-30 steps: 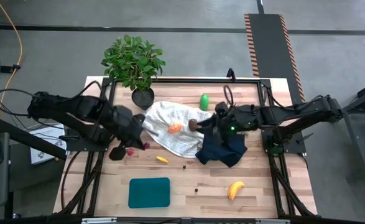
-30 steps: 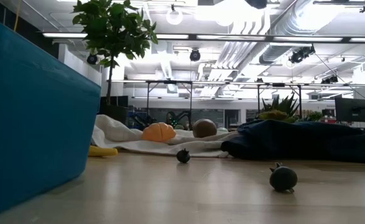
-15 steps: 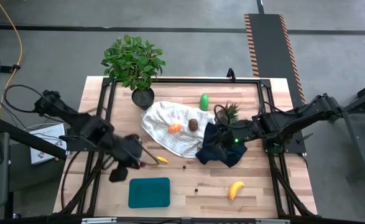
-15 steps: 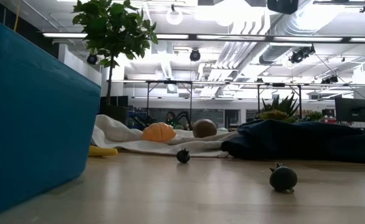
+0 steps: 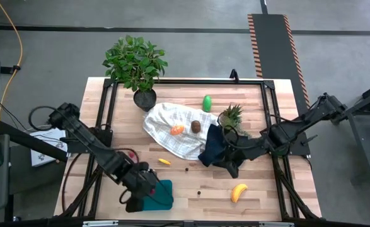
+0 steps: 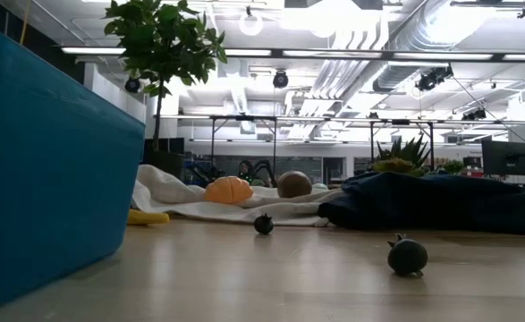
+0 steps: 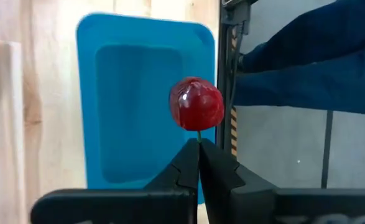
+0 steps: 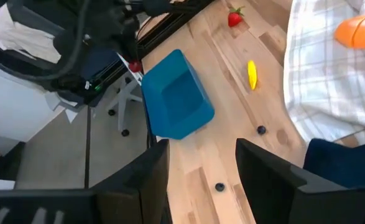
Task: Pick and placing Produce into tupperware
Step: Put the cherry into the bin
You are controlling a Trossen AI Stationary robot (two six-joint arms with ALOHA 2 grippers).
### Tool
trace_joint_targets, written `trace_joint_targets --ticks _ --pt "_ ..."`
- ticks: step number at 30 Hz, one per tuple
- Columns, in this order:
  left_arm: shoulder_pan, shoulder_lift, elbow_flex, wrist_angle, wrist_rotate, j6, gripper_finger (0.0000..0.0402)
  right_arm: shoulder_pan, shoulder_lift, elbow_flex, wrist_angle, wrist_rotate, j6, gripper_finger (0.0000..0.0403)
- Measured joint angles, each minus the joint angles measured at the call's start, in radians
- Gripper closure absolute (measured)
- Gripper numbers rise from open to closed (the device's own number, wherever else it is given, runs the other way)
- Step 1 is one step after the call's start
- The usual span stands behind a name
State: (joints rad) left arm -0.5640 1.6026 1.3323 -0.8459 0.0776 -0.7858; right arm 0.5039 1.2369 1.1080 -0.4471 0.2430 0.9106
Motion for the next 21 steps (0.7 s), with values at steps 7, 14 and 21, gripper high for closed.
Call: trace_joint_targets --ticks 7,14,21 --pt "0.001 0.093 0.0 0.002 -0.007 -0.056 0.0401 0.051 0.0 0.0 -0.02 0.025 0.015 0.0226" --pt "0.001 0.168 0.0 0.007 0.009 -0.073 0.0401 0.075 0.0 0.0 -0.054 0.046 0.032 0.0226" --pt "0.0 0.216 0.0 0.01 0.025 -0.076 0.0401 0.075 0.0 0.0 -0.059 0.065 0.031 0.0226"
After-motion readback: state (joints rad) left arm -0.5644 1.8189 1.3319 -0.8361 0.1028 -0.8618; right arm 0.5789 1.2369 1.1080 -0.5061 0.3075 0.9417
